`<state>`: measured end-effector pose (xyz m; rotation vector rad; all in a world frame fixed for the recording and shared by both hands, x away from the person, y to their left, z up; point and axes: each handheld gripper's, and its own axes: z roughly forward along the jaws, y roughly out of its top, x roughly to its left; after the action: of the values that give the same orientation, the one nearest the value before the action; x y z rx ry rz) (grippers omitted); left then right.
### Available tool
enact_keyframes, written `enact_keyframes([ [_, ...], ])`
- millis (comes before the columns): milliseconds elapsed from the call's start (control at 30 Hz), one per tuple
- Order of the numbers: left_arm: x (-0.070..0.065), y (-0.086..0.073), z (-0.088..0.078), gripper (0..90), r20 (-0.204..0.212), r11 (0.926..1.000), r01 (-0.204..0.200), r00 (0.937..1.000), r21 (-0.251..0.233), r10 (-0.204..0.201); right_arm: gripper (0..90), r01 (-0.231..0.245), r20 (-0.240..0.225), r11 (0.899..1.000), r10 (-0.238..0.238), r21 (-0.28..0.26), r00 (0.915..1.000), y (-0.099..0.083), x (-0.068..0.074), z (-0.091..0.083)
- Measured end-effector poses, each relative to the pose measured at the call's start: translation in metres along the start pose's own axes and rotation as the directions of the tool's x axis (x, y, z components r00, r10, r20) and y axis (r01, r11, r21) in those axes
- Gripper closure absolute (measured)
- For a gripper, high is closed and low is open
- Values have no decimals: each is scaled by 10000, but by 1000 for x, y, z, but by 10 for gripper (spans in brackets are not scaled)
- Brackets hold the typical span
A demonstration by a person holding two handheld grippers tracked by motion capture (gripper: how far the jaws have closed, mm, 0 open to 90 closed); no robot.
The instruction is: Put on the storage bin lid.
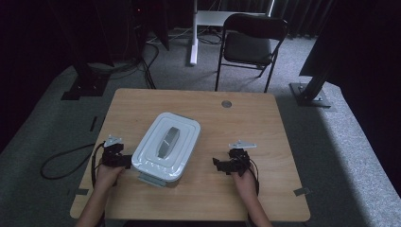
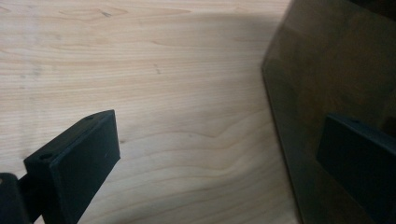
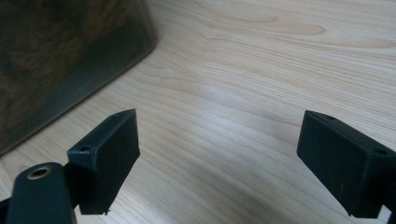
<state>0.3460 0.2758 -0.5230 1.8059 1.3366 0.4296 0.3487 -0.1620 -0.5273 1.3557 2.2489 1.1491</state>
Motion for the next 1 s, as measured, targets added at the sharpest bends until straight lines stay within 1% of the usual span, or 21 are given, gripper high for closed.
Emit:
enact_keyframes([
  [167, -13, -1, 2, 9, 373, 9994, -315, 9988, 129, 310, 123, 19, -60, 10000, -19, -6, 10000, 1, 2, 0],
  [200, -16, -2, 3, 9, 451, 9995, -308, 9985, 104, 303, 123, -9, -62, 10000, 9, -28, 10000, 1, 1, -1],
  [267, -20, -1, 3, 9, 342, 9991, -411, 9986, 43, 409, 123, -103, -94, 9999, 102, -65, 9999, 0, 0, -2],
  [300, -20, -1, 3, 9, 342, 9991, -411, 9986, 43, 409, 123, -103, -94, 9999, 102, -65, 9999, 0, 0, -2],
  [333, -24, -1, 3, 9, 299, 9987, -506, 9983, 27, 505, 123, -125, -86, 9999, 124, -64, 9999, -1, -1, -2],
  [400, -27, -1, 3, 9, 348, 9983, -577, 9977, 51, 575, 123, -128, -70, 9999, 128, -35, 9999, -2, -2, -3],
  [500, -30, -2, 4, 9, 445, 9983, -570, 9974, 94, 565, 123, -147, -75, 9999, 146, -38, 9999, -2, -3, -3],
  [533, -34, -2, 4, 9, 527, 9974, -709, 9962, 156, 700, 123, -147, -81, 9999, 146, -32, 9999, -2, -3, -3],
  [633, -39, -1, 4, 9, 566, 9973, -731, 9958, 104, 724, 123, -108, -86, 9999, 107, -41, 9999, -1, -3, -3],
  [667, -41, -1, 5, 9, 599, 9968, -794, 9951, 88, 787, 123, -127, -89, 9999, 127, -44, 9999, -1, -3, -3],
  [833, -47, 1, 8, 9, 776, 9955, -926, 9928, 174, 910, 123, -129, -75, 9999, 129, -22, 9999, -2, -4, -4],
  [1000, -51, 2, 11, 9, 837, 9950, -988, 9918, 164, 971, 123, -203, -33, 9998, 202, -59, 9998, -3, -8, -7],
])
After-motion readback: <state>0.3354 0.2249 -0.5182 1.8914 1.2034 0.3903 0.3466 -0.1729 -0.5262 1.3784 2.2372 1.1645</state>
